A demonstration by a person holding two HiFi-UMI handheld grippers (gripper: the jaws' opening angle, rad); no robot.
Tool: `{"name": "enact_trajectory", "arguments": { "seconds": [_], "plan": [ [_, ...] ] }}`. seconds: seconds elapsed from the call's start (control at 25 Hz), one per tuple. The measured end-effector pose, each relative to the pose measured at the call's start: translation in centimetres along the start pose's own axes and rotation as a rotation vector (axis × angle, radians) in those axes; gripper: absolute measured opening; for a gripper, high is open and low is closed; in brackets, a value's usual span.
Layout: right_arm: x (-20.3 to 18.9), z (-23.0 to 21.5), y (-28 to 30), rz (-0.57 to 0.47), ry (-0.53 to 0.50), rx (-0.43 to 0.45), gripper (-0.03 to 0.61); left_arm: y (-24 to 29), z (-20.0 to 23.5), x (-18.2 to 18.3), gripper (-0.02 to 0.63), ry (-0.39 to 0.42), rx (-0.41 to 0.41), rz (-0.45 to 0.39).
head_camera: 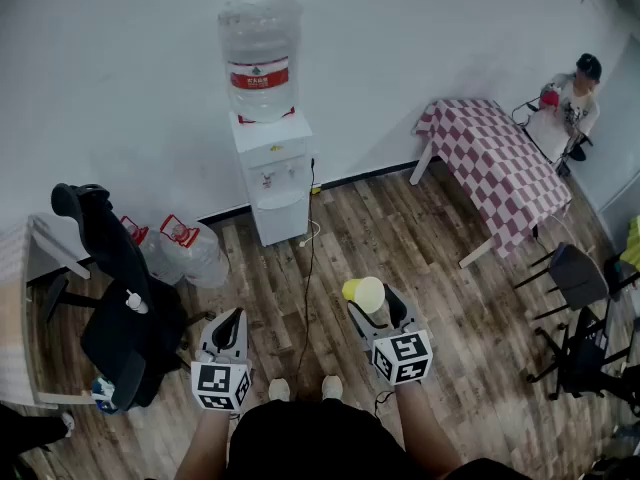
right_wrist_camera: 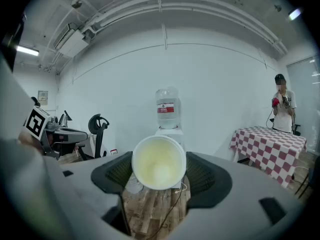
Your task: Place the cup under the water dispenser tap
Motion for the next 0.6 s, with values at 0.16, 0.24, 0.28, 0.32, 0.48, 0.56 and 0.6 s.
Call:
{"name": "enact_trajectory", "arguments": {
  "seconds": [0.16,0.24,0.28,0.32,0.48,0.56,0.6],
  "plan": [
    [0.3,0.4,-0.3,-0.019,0.01,-0.008,0.347,-0.5,0.2,0.1,0.014,-0.001,-0.006,-0.006],
    [0.6,0.5,-0.4,-0.027,0.015,-0.013,0.347,-0.6,0.3,0.2,0.014,-0.003,-0.011,-0.006],
    [0.7,0.6,-0.4,-0.028,0.013,-0.015,0.347,-0.6,0.4,0.3,0.014,-0.002,-0.014,-0.006],
    [0.8,0.7,-0.3,-0.029,0.008,-0.015,0.347,-0.5,0.4,0.4,0.014,0.0,-0.017,-0.008],
    [1.0,1.2,-0.1,-0.025,-0.009,-0.013,0.345,-0.3,0.8,0.5,0.014,-0.001,-0.026,-0.015],
    [1.0,1.5,0.0,-0.018,-0.016,-0.014,0.346,-0.2,1.1,0.4,0.014,-0.006,-0.031,-0.015],
    [1.0,1.7,0.1,-0.016,-0.019,-0.014,0.345,-0.1,1.3,0.4,0.014,-0.007,-0.033,-0.015]
  ]
}}
Point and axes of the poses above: the fingertips, and each gripper's own axes: y forward along the fingers, z to its left, x out of its top, the point moved 5 cm from there along -y, backward along the fingers, and after that the axes turned 2 degrees about x, right-handed, at the moved point
